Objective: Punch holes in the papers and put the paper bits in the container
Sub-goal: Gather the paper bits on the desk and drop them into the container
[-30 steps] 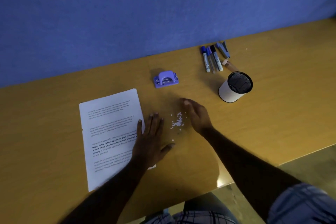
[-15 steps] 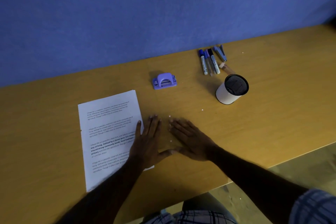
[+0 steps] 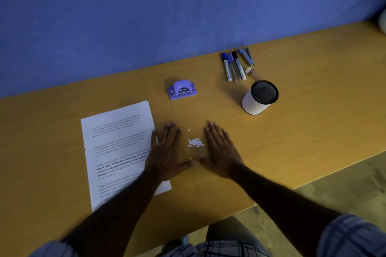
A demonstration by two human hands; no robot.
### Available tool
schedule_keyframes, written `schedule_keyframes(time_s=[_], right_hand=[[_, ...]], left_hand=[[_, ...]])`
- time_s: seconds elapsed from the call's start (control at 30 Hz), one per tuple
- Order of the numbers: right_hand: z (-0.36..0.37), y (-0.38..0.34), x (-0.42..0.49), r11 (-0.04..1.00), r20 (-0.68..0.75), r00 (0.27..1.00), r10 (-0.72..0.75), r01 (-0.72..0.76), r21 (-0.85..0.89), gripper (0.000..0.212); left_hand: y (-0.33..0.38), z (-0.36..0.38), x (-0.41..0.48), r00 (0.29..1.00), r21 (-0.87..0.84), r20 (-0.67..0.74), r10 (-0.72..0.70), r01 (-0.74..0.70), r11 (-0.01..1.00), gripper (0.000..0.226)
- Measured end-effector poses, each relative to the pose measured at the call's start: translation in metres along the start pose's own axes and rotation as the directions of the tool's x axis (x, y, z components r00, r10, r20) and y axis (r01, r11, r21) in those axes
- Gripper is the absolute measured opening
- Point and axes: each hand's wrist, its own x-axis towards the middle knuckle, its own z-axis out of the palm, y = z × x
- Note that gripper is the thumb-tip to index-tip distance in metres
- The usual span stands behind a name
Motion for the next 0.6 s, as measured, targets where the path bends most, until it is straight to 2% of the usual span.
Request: schedule_keyframes(time_s=[0.13, 0.2, 0.3, 0.47, 0.6], right_hand=[[0.006, -0.008, -0.009, 0.993, 0.004, 0.993, -0.118, 0.118, 0.021, 0.093], [0.003, -0.004, -0.012, 0.980, -0.013, 0.982, -0.190, 0.190, 0.050, 0.085], [0.003, 0.001, -0.018, 0.950, -0.030, 0.949, -0.313, 0.314, 0.006, 0.074], [0.000, -0.003, -0.023, 0.931, -0.054, 0.935, -0.351, 0.355, 0.091, 0.064], [-0.011, -0.013, -0.026, 0.894, -0.119, 0.944, -0.308, 0.330, 0.303, 0.057]], left_hand=[[-0.001, -0.002, 0.003, 0.999, -0.026, 0.007, 0.033, -0.033, 0.999, 0.124], [-0.002, -0.003, 0.006, 0.999, -0.025, 0.003, 0.053, -0.053, 0.998, 0.122], [-0.002, -0.004, 0.013, 0.995, 0.001, 0.007, 0.103, -0.103, 0.995, 0.116], [0.001, -0.003, 0.022, 0.993, 0.018, 0.038, 0.114, -0.115, 0.993, 0.113], [0.004, -0.001, 0.016, 0.992, 0.019, 0.024, 0.121, -0.122, 0.992, 0.106]])
